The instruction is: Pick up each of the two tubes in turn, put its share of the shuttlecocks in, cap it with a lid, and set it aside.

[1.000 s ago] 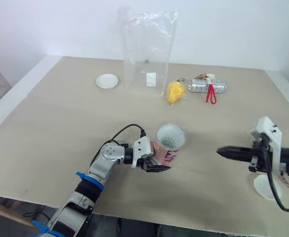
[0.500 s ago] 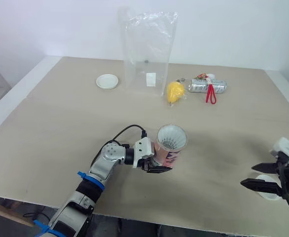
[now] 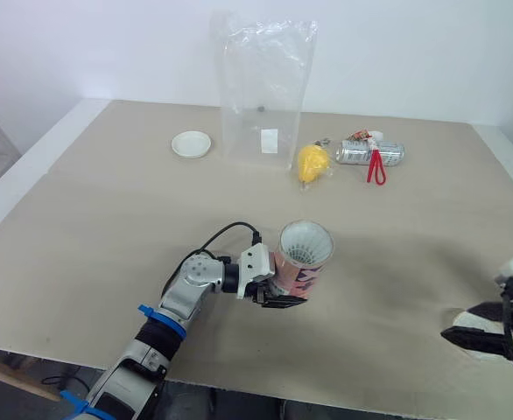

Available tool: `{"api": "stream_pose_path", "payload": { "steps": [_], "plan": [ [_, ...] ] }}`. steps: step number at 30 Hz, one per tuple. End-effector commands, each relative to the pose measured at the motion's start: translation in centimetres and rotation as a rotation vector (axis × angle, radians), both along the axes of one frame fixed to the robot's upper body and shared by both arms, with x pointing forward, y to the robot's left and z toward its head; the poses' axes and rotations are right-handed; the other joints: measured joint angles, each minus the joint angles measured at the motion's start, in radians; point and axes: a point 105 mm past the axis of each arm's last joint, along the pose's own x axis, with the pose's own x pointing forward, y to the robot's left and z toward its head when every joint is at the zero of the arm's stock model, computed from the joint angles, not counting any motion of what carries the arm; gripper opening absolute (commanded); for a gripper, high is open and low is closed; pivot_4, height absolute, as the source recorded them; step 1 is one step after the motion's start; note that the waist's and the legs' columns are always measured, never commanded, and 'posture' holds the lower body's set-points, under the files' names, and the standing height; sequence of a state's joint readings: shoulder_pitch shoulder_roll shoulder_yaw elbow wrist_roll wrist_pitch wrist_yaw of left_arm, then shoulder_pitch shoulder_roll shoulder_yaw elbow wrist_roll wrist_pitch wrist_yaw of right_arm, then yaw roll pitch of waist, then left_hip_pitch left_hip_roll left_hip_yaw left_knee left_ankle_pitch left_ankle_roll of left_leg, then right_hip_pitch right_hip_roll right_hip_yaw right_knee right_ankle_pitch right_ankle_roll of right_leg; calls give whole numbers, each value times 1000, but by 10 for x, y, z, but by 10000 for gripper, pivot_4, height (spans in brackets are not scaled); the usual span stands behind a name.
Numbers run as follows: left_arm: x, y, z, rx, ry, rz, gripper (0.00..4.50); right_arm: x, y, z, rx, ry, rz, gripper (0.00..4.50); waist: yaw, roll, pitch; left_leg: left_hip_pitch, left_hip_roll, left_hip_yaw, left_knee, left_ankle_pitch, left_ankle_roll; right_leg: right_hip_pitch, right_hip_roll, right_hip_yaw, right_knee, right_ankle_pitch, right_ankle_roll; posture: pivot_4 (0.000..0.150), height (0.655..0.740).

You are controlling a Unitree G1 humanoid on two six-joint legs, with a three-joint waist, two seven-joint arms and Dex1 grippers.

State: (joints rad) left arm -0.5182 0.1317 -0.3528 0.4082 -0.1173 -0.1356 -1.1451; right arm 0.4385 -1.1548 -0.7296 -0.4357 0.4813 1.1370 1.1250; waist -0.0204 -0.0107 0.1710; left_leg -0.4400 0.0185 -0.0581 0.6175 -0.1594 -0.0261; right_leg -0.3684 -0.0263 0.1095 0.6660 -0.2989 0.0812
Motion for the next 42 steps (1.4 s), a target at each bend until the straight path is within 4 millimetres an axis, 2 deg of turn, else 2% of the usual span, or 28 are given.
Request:
{"api": "stream_pose_path", "payload": {
  "steps": [1, 9, 20, 23, 28, 29, 31, 33, 42],
  "plan": [
    [-6, -2, -13, 43, 33, -20, 33705, 1, -4, 8, -31, -51, -21, 44797, 0, 0, 0, 0, 0, 0, 0, 0, 0, 0, 0, 0, 0, 0, 0, 1500, 7400],
    [-9, -3, -14, 47, 39, -17, 33705, 0, -9, -11, -28, -35, -47, 44797, 0, 0, 0, 0, 0, 0, 0, 0, 0, 0, 0, 0, 0, 0, 0, 1500, 7400],
    [-7, -3, -16, 57, 56, -12, 33705, 4, -11, -27, -49, -23, -47, 44797, 0, 0, -1, 0, 0, 0, 0, 0, 0, 1, 0, 0, 0, 0, 0, 1500, 7400],
    [-5, -3, -14, 54, 54, -7, 33705, 6, -11, -28, -53, -30, -45, 37378, 0, 0, -1, 1, 0, 0, 0, 0, 0, 1, 0, 0, 0, 0, 0, 1500, 7400],
    [-1, -2, -13, 59, 47, -2, 33705, 4, -14, -34, -83, -16, -29, 14771, 0, 0, -1, 1, 0, 0, 0, 0, 0, 1, 0, 0, 0, 0, 0, 1500, 7400],
    [0, -1, -13, 60, 45, -1, 33705, 4, -14, -35, -85, -16, -28, 13553, 0, 0, -1, 1, 0, 0, 0, 0, 0, 1, 0, 0, 0, 0, 0, 1500, 7400],
    [0, -1, -13, 62, 45, 1, 33705, 3, -14, -36, -93, -14, -21, 3616, 0, -1, -1, 1, 0, 0, 1, 0, 0, 2, 0, 0, 0, 0, 0, 1500, 7400],
    [1, -1, -13, 63, 45, 0, 33705, 3, -15, -36, -95, -20, -19, 514, 0, -2, -1, 1, 0, 0, 1, 0, 0, 2, 0, 0, 0, 1, 1, 1500, 7400],
    [4, -5, -12, 60, 41, 2, 33705, 11, -15, -25, -107, -73, 22, 514, 0, -2, -1, 1, 0, 0, 2, 0, 0, 2, 0, 0, 0, 0, -1, 1500, 7400]
  ]
}}
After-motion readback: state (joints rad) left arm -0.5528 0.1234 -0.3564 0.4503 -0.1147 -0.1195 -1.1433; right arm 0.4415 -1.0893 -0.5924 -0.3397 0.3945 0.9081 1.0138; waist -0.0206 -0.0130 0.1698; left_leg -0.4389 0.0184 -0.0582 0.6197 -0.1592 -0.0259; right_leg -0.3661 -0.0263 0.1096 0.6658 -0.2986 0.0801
